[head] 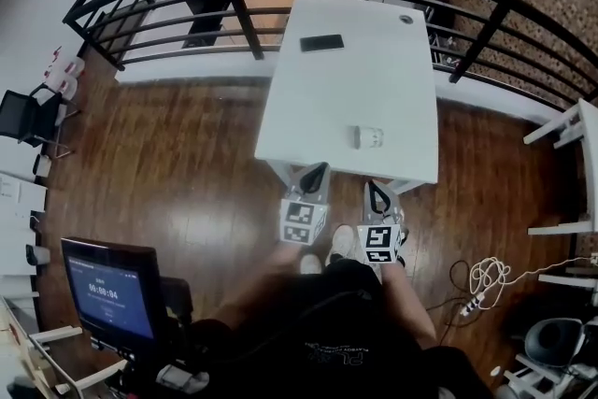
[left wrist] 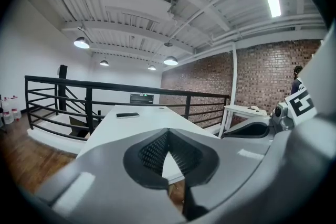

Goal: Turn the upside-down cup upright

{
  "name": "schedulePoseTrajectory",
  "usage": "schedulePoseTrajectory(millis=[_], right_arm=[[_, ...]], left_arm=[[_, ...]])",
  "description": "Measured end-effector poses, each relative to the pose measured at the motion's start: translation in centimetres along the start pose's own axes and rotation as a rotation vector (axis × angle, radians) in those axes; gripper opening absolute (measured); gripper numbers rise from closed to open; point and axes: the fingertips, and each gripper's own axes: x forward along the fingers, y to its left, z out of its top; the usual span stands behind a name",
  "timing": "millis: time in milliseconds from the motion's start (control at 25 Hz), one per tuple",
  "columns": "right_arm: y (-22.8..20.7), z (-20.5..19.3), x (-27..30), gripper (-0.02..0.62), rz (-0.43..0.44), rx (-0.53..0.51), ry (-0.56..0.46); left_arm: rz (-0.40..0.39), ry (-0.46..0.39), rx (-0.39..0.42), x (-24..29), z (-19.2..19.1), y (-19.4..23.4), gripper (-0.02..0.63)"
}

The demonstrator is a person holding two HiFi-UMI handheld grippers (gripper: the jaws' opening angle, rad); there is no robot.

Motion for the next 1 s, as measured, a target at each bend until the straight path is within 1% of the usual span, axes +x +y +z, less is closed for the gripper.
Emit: schedulePoseTrajectory(millis=[80, 160, 280, 400, 480, 600, 680, 760, 1000], right_arm=[[-0.6, 0.0, 1.0, 0.014, 0.013, -0.09, -0.004], [-1.0, -0.2, 2.3, 0.016, 0.047, -0.169, 0.001], [-1.7, -0.8, 4.1, 0.024, 0.091, -0.242, 0.019], [-2.1, -1.1, 5.4, 0.058, 0.128, -0.351, 0.033], [-2.3, -1.3, 6.0, 0.069, 0.152, -0.416, 0.04], [-2.6, -1.7, 6.6, 0.09, 0.211, -0.46, 0.07], [-3.0, -2.2, 7.2, 0.135, 0.274, -0.469, 0.106], [-3.6, -2.5, 7.8, 0.162, 0.32, -0.511, 0.139], [-4.1, -2.5, 9.9, 0.193, 0.366, -0.636, 0.215]], left_arm=[[0.005, 0.009, -0.002, 1.1, 0.1, 0.0, -0.003], [0.013, 0.026, 0.0, 2.2, 0.1, 0.3, -0.003], [0.027, 0.037, 0.001, 3.5, 0.2, 0.9, -0.003], [0.049, 0.04, -0.001, 4.3, 0.4, 1.6, -0.003], [0.058, 0.051, -0.002, 4.7, 0.2, 1.8, -0.003], [0.062, 0.062, -0.003, 5.1, 0.2, 1.7, -0.003], [0.067, 0.061, -0.006, 5.5, 0.4, 1.6, -0.003], [0.073, 0.058, -0.009, 5.8, 0.6, 1.7, -0.003], [0.062, 0.065, -0.009, 6.1, 0.3, 2.8, -0.003]])
